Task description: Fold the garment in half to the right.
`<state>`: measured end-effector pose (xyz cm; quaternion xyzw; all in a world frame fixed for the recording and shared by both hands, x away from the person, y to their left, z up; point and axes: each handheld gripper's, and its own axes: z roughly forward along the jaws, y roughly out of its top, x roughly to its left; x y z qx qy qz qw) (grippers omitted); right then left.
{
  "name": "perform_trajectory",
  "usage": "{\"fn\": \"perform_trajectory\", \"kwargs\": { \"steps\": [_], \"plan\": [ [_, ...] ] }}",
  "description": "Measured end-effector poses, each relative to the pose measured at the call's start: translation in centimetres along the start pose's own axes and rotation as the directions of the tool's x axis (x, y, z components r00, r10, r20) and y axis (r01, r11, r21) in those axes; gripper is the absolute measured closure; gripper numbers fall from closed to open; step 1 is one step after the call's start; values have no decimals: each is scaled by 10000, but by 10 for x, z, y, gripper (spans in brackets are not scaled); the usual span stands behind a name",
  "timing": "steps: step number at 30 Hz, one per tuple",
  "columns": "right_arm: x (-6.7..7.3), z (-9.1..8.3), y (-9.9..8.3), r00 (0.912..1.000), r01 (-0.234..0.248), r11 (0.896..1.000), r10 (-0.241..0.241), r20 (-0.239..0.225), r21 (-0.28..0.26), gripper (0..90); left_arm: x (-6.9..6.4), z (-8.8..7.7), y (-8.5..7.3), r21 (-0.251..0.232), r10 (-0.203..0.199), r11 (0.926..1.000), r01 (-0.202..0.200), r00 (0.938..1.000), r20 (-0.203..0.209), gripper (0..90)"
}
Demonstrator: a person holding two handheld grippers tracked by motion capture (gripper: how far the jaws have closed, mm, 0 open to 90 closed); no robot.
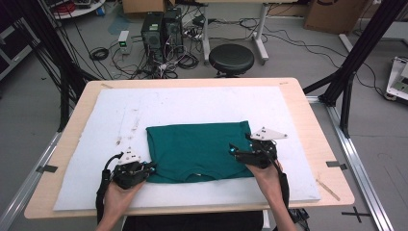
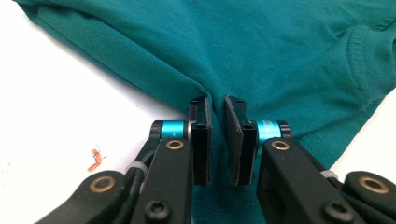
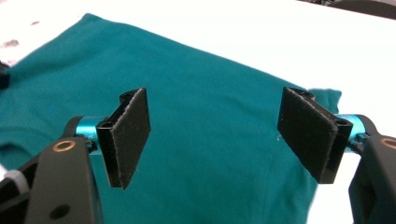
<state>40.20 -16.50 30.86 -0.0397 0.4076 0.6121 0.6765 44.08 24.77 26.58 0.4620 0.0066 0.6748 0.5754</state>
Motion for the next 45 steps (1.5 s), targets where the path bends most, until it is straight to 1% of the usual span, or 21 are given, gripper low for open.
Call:
{"fn": "perform_trajectory", "kwargs": {
  "steps": [2, 6, 9, 10, 12, 14, 17, 18, 20, 21, 23, 26, 27, 30, 32, 34, 35, 37, 40, 41, 45],
  "plan": [
    [0, 7, 8, 9997, 55, 10000, -54, -259, 59, 258, 0, 0, 0, 0, 39, 10000, -39, 10000, -33, 834],
    [4, 24, 23, 9981, 279, 9993, -264, -548, 260, 258, 0, 0, 0, 11, 79, 10000, -79, 10000, -50, 838],
    [10, 39, 33, 9957, 554, 9973, -517, -764, 474, 258, 2, 0, 0, 2, -113, 9999, 113, 9999, 94, 836],
    [13, 44, 37, 9944, 658, 9965, -611, -865, 526, 258, 2, 0, 0, -1, -108, 9999, 108, 9999, 87, 833],
    [20, 57, 43, 9903, 978, 9929, -904, -1051, 676, 258, 0, 0, 0, 14, 70, 10000, -70, 10000, -57, 827],
    [27, 70, 49, 9865, 1153, 9897, -1040, -1269, 853, 258, -1, 0, 0, 7, 147, 9999, -147, 9998, -118, 827],
    [38, 90, 59, 9789, 1474, 9841, -1309, -1572, 987, 258, -1, 0, 0, -4, 128, 9999, -128, 9999, -102, 830],
    [42, 97, 62, 9762, 1585, 9809, -1387, -1668, 1123, 258, -2, 0, 0, -16, 144, 9999, -144, 9998, -121, 832],
    [49, 111, 69, 9711, 1830, 9757, -1603, -1767, 1207, 258, -2, 0, 0, -18, 189, 9998, -190, 9997, -151, 836],
    [53, 116, 71, 9687, 1904, 9749, -1675, -1834, 1155, 261, -2, 0, 0, -20, 187, 9998, -187, 9997, -148, 838],
    [59, 129, 77, 9633, 1993, 9711, -1695, -2083, 1314, 261, -2, 0, 0, -8, 205, 9998, -205, 9997, -159, 841],
    [67, 147, 84, 9595, 2076, 9685, -1742, -2215, 1374, 282, -3, 0, 0, -25, 223, 9997, -223, 9996, -173, 840],
    [68, 153, 86, 9551, 2162, 9654, -1781, -2366, 1458, 291, -3, 0, 0, -32, 234, 9997, -234, 9995, -197, 840],
    [73, 167, 91, 9544, 2057, 9649, -1610, -2512, 1632, 310, -2, 0, 0, -10, 221, 9998, -221, 9996, -164, 839],
    [74, 176, 93, 9513, 1925, 9651, -1392, -2752, 1774, 311, -2, 0, 0, -12, 201, 9998, -201, 9997, -167, 839],
    [76, 183, 96, 9513, 1930, 9640, -1381, -2756, 1829, 318, -2, 0, 0, -29, 198, 9998, -198, 9997, -147, 839],
    [76, 186, 97, 9492, 1947, 9644, -1393, -2822, 1788, 324, -2, 0, 0, -42, 175, 9998, -176, 9997, -157, 839],
    [78, 193, 101, 9435, 1786, 9667, -1156, -3104, 1830, 326, -2, 0, 0, -27, 190, 9998, -190, 9997, -141, 839],
    [84, 204, 106, 9389, 1937, 9613, -1236, -3211, 1961, 342, -2, 0, 0, -17, 198, 9998, -198, 9996, -177, 838],
    [86, 208, 107, 9350, 2017, 9596, -1289, -3305, 1964, 348, -2, 0, 0, -12, 214, 9998, -214, 9996, -170, 838],
    [95, 223, 112, 9260, 2228, 9522, -1398, -3507, 2088, 368, -3, 0, 0, -30, 209, 9998, -209, 9996, -169, 838]
  ]
}}
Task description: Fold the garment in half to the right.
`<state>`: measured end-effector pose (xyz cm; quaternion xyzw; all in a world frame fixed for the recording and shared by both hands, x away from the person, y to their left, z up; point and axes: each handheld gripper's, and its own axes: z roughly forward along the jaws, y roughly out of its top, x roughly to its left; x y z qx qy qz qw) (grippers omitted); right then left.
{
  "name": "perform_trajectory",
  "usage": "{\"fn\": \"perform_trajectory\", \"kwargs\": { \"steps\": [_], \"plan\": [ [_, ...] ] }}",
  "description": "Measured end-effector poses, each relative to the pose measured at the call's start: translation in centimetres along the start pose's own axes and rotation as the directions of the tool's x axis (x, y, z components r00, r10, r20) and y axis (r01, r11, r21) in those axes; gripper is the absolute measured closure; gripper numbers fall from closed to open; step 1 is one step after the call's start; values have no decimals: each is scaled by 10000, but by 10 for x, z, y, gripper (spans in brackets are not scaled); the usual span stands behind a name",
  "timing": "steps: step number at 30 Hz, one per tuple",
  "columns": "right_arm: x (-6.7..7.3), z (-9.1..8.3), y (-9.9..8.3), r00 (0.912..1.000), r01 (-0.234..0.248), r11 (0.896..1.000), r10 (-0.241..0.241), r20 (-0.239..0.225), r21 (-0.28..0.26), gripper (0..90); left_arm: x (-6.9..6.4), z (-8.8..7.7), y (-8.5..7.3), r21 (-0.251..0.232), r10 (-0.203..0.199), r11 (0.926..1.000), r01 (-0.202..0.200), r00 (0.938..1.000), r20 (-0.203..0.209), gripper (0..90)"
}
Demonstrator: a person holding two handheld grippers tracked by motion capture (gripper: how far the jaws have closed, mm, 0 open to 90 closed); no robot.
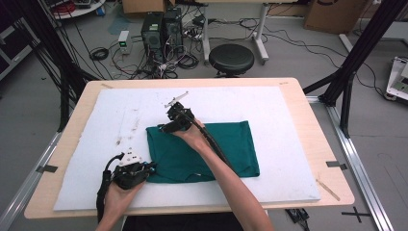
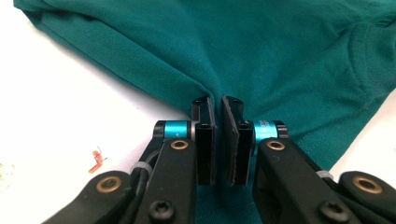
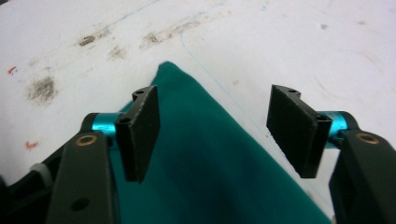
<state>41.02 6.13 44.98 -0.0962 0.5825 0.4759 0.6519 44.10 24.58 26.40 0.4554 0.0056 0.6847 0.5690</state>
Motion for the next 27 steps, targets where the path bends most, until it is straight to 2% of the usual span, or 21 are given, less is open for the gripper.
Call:
{"fn": "perform_trajectory", "kwargs": {
  "steps": [3, 11, 17, 19, 23, 27],
  "plan": [
    [1, 12, 6, 9995, 102, 9999, -99, -287, 106, 377, 0, 0, 0, -3, 37, 10000, -37, 10000, -38, 837],
    [8, 40, 12, 9978, 288, 9983, -257, -615, 507, 409, 0, 0, 0, -7, 58, 10000, -58, 10000, -39, 836],
    [11, 53, 20, 9957, 130, 9975, -65, -927, 695, 449, 0, 0, 0, -12, 40, 10000, -41, 10000, -45, 835],
    [13, 56, 21, 9955, 267, 9966, -195, -930, 776, 478, 0, 0, 0, -2, 30, 10000, -30, 10000, -24, 835],
    [12, 60, 19, 9961, 203, 9955, -122, -877, 922, 552, 0, 0, 0, -10, 38, 10000, -38, 10000, -34, 834],
    [14, 60, 19, 9961, 317, 9952, -238, -851, 925, 677, 0, 0, 0, -17, -37, 10000, 37, 10000, 31, 834]
  ]
}}
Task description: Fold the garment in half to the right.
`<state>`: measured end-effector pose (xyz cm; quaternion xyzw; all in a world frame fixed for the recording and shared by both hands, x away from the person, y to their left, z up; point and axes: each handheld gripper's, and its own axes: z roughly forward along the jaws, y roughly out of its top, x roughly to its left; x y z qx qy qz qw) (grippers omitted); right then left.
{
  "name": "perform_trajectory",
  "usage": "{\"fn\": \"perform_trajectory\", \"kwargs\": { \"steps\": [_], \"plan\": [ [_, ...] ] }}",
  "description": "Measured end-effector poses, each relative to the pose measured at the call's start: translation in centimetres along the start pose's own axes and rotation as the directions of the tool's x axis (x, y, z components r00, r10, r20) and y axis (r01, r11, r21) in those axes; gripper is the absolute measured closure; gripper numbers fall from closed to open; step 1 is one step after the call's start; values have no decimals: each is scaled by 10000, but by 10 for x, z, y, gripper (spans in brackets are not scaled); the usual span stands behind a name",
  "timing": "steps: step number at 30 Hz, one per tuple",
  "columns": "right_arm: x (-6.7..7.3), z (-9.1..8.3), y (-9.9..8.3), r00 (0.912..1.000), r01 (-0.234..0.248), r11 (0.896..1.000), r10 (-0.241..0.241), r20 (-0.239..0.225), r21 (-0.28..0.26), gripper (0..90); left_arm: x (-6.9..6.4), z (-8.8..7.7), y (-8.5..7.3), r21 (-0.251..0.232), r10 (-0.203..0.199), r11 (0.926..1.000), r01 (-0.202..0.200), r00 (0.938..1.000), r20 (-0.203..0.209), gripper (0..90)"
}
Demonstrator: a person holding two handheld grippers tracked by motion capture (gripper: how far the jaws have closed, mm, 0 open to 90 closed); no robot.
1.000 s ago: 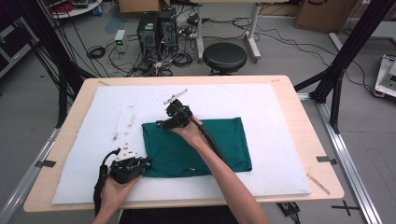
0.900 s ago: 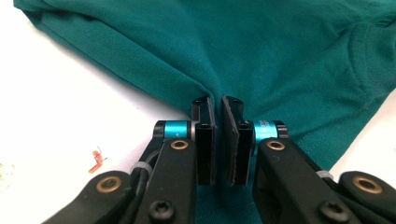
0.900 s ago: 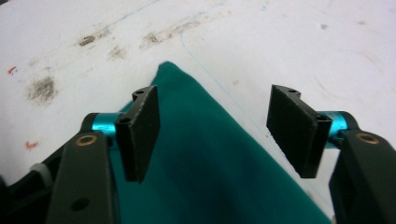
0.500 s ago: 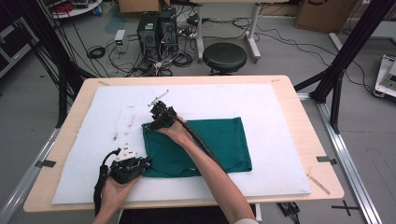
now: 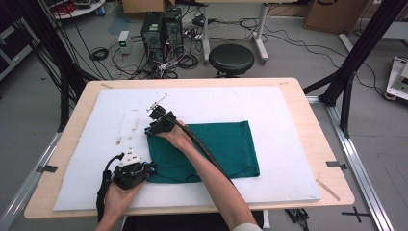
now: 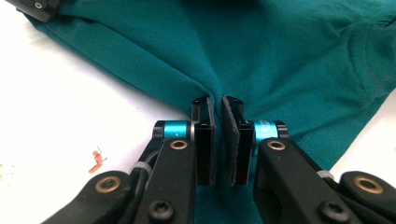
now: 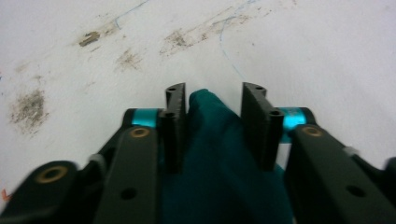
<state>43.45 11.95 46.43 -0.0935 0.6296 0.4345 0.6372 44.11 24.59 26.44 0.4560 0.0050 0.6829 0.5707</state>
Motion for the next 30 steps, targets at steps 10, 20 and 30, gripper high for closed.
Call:
{"fn": "perform_trajectory", "kwargs": {
  "steps": [10, 20, 30],
  "plan": [
    [-5, -12, 2, 9983, -505, 9974, 488, -332, -519, 841, 11, -9, 1, -468, -862, 9948, 903, 9927, 849, 840],
    [5, -32, 15, 9992, -353, 9895, 321, -251, -1400, 844, 15, -37, 16, -780, -633, 9945, 701, 9943, 863, 841],
    [16, -51, 27, 9983, -152, 9798, 35, -588, -1996, 843, 17, -61, 27, -980, -537, 9931, 646, 9924, 1106, 841]
  ]
}}
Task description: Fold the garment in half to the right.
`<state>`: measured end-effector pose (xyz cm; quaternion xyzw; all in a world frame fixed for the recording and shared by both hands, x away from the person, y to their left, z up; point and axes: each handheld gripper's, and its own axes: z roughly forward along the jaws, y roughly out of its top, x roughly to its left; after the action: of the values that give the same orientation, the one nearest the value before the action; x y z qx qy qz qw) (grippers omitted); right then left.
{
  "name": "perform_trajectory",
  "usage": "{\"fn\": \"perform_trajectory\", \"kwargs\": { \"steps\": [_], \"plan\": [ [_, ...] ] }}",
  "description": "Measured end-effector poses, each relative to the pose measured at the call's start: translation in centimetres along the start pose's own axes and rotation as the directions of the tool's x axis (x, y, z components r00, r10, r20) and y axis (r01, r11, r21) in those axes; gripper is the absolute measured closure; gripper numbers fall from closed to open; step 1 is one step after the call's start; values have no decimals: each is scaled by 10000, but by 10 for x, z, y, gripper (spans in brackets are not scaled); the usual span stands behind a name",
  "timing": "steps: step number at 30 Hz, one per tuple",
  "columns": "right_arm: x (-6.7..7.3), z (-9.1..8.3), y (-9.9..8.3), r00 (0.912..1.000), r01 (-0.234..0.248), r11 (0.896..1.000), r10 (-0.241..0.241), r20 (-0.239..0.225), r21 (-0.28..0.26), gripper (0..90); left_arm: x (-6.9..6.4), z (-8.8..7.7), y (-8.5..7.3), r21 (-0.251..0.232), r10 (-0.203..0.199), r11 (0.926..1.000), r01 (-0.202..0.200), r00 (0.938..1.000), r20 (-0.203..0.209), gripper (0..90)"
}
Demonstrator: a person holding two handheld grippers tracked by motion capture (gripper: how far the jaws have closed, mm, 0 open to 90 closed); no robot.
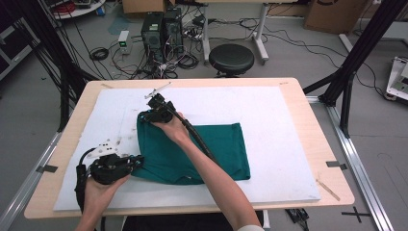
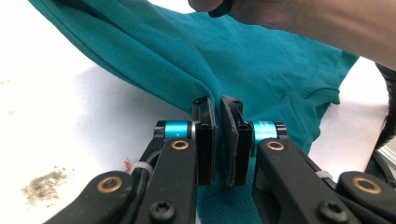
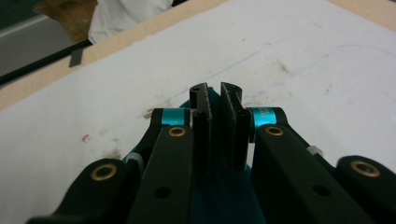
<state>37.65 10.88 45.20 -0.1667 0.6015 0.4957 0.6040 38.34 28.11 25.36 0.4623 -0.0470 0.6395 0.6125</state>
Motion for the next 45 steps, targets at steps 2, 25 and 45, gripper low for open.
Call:
{"fn": "perform_trajectory", "kwargs": {
  "steps": [2, 25, 45],
  "plan": [
    [-1, -2, 0, 9999, 94, 9999, -95, 61, 128, 843, 0, 2, -1, 7, 2, 10000, -2, 10000, -11, 841],
    [-34, -52, -39, 9969, -142, 9983, 98, 775, 565, 846, -36, 68, 7, 148, 312, 9994, -329, 9944, 1013, 841],
    [-63, -106, -73, 9869, -659, 9971, 594, 1497, 392, 852, -76, 123, 32, 429, 587, 9969, -662, 9857, 1577, 840]
  ]
}}
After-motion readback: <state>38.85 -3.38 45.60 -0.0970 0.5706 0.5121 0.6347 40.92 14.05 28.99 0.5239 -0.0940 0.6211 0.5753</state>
